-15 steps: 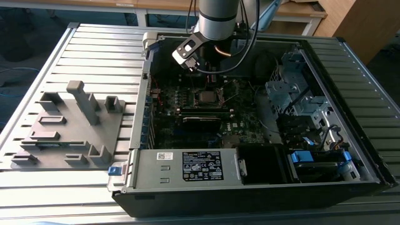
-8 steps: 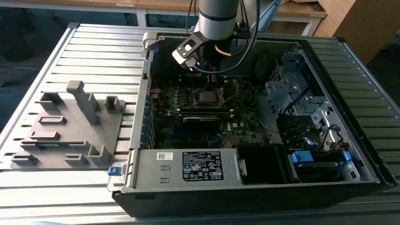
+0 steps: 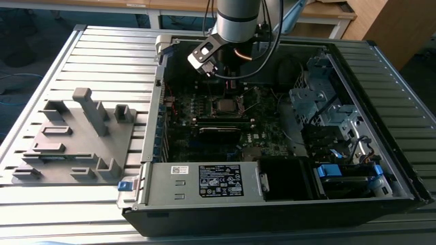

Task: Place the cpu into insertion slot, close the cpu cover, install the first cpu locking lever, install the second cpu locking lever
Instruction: 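Close the cpu cover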

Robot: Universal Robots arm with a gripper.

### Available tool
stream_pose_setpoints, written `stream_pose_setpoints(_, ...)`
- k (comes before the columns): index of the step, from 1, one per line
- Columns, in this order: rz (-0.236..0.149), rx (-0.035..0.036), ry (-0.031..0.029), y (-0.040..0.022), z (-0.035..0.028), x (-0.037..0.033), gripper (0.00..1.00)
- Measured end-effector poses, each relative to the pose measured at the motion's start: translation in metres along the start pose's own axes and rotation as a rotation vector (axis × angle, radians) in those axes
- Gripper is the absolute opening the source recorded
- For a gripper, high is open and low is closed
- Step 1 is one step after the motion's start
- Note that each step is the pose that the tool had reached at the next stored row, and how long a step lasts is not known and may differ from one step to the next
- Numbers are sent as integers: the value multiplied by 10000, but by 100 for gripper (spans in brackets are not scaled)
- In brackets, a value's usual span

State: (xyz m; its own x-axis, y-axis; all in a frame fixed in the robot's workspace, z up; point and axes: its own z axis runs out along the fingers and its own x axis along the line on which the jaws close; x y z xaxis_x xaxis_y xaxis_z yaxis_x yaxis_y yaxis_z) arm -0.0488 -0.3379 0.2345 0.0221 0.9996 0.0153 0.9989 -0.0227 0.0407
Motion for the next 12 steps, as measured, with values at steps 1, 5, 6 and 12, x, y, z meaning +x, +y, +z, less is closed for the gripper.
stream_pose_setpoints(1, 0, 0, 0, 0, 0, 0, 11)
stream_pose_setpoints(5, 0, 0, 0, 0, -7, 0, 11)
stream_pose_setpoints(6, 0, 0, 0, 0, -9, 0, 11)
stream_pose_setpoints(12, 0, 1, -2, 1, -21, 0, 11)
